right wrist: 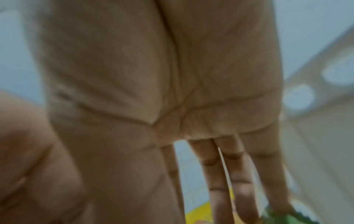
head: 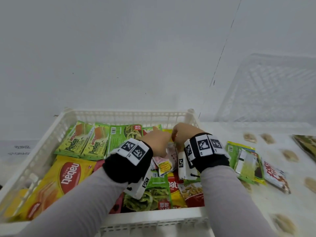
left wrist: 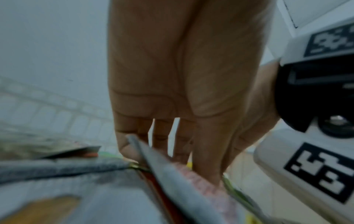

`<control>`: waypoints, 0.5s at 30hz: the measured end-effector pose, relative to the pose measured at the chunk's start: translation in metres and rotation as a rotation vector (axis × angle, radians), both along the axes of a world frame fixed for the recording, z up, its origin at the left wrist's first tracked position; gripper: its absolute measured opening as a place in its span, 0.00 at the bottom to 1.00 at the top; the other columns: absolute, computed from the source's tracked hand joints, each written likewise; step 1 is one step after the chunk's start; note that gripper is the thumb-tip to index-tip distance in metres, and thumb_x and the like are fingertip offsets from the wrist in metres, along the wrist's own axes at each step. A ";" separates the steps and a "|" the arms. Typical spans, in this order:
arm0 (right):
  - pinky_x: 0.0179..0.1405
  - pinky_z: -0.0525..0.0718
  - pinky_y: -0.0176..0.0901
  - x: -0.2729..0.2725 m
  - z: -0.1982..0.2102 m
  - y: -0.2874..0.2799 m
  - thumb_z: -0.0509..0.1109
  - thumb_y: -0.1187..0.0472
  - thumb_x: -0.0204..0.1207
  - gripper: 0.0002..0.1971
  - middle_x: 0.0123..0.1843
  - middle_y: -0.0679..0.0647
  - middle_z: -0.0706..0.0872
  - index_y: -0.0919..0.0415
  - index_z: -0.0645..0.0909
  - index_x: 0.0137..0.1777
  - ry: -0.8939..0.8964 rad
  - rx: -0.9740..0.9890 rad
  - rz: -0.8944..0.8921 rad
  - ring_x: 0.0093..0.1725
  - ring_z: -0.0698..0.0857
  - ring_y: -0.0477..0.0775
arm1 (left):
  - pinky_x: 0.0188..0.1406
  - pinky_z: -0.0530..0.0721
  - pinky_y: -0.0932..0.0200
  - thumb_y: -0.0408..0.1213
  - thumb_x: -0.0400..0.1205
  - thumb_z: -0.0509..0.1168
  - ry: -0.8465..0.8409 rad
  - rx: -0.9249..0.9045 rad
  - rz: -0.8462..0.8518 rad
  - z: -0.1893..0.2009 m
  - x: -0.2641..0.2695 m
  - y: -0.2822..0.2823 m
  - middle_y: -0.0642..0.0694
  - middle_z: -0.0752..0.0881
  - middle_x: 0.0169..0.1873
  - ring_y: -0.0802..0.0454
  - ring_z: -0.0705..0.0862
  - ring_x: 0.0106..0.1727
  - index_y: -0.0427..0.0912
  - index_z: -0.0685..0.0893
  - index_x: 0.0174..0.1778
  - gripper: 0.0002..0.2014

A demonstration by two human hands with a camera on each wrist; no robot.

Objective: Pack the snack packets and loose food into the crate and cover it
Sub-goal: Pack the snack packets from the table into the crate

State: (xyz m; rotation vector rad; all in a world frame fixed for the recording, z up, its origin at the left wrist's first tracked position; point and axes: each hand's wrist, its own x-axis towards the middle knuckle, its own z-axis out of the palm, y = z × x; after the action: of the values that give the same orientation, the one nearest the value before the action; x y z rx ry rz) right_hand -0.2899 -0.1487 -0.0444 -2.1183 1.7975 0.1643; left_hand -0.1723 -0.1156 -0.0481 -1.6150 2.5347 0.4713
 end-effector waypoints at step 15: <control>0.55 0.82 0.47 -0.002 0.001 0.004 0.68 0.71 0.72 0.15 0.61 0.62 0.83 0.64 0.83 0.59 0.072 -0.017 0.002 0.60 0.82 0.63 | 0.28 0.72 0.62 0.34 0.74 0.74 0.575 0.110 0.380 0.002 0.038 -0.013 0.50 0.79 0.26 0.57 0.77 0.29 0.40 0.81 0.31 0.09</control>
State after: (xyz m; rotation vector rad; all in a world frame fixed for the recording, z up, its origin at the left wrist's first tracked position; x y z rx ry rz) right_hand -0.2916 -0.1450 -0.0432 -2.1521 1.8438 0.2297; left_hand -0.1344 -0.1284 -0.0462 -2.1750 2.4684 1.2510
